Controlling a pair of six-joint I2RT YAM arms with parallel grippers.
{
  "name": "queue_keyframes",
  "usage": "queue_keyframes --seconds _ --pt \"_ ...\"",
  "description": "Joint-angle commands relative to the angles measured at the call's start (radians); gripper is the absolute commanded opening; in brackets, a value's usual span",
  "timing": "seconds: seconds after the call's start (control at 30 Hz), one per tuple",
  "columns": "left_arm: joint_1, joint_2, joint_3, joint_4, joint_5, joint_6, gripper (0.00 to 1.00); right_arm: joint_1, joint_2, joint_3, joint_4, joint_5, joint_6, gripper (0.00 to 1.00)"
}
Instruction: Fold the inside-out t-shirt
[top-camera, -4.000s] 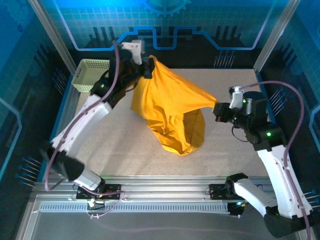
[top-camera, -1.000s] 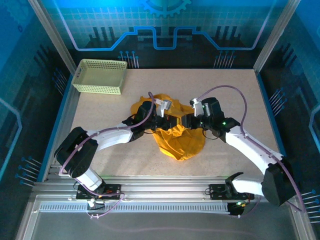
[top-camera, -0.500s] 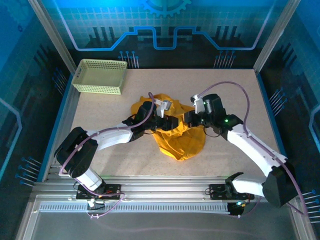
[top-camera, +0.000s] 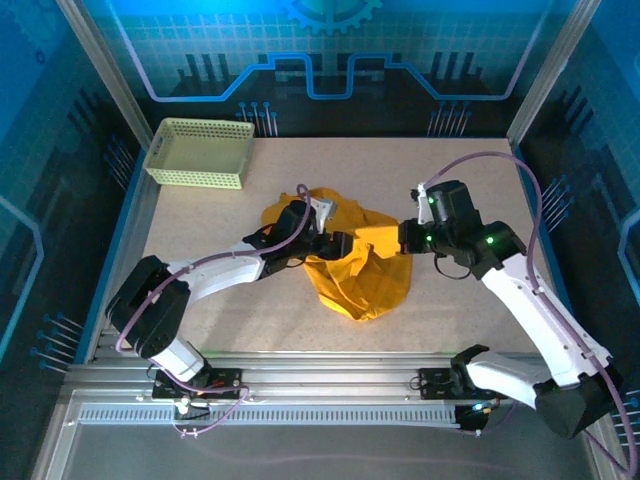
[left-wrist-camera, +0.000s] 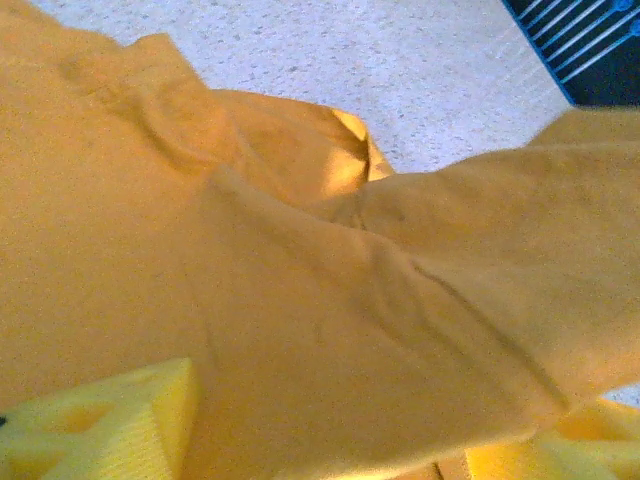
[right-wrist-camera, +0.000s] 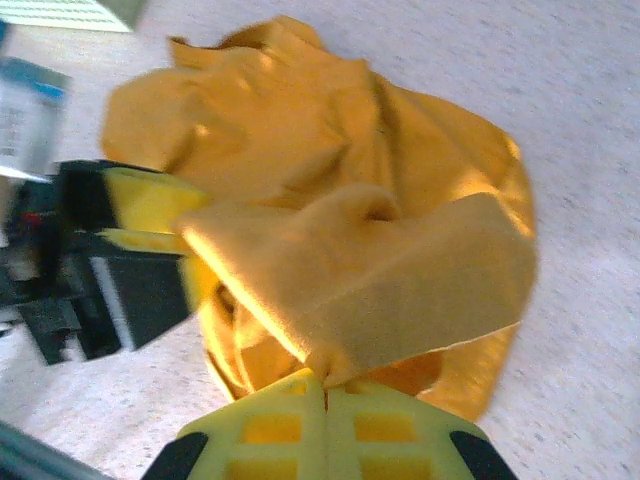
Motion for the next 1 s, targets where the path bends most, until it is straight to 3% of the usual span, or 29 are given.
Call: queue_keyframes --seconds 0.0,0.17,0.23,0.33,0.47,0.63,0.7,0.73,0.8,0.87,0.9,0.97 --pt "0.014 -0.074 0.022 -0.065 -0.076 0.039 0.77 -0.089 0.011 -0.056 -0.108 0.159 0.084 0.00" --pt "0.116 -0.048 0.137 -0.274 -0.263 0.013 0.93 -0.337 -0.022 -0.242 -0.015 0.185 0.148 0.00" --pt "0.149 0.028 0.242 -0.416 -0.391 -0.011 0.98 -0.386 -0.008 -0.273 0.034 0.167 0.148 0.00" --pt "0.205 0.151 0.356 -0.533 -0.467 -0.046 0.99 -0.400 0.045 -0.283 0.095 0.137 0.153 0.00" --pt "0.267 0.261 0.429 -0.579 -0.382 -0.105 0.99 -0.399 0.108 -0.283 0.140 0.127 0.163 0.00" --pt "0.278 0.331 0.450 -0.551 -0.209 -0.132 0.96 -0.405 0.141 -0.283 0.164 0.133 0.154 0.00" --pt "0.282 0.362 0.467 -0.557 -0.157 -0.150 0.86 -0.404 0.158 -0.283 0.172 0.118 0.154 0.00" --pt "0.284 0.379 0.476 -0.558 -0.132 -0.160 0.74 -0.402 0.166 -0.283 0.179 0.107 0.152 0.00" --pt "0.291 0.380 0.482 -0.544 -0.100 -0.171 0.37 -0.383 0.176 -0.283 0.205 0.080 0.143 0.00" --pt "0.304 0.333 0.490 -0.542 -0.122 -0.170 0.07 -0.343 0.196 -0.254 0.216 0.064 0.131 0.00" --pt "0.311 0.300 0.505 -0.559 -0.160 -0.160 0.00 -0.321 0.211 -0.236 0.222 0.053 0.121 0.00" --pt "0.313 0.208 0.578 -0.629 -0.302 -0.120 0.00 -0.266 0.251 -0.183 0.234 0.036 0.108 0.00"
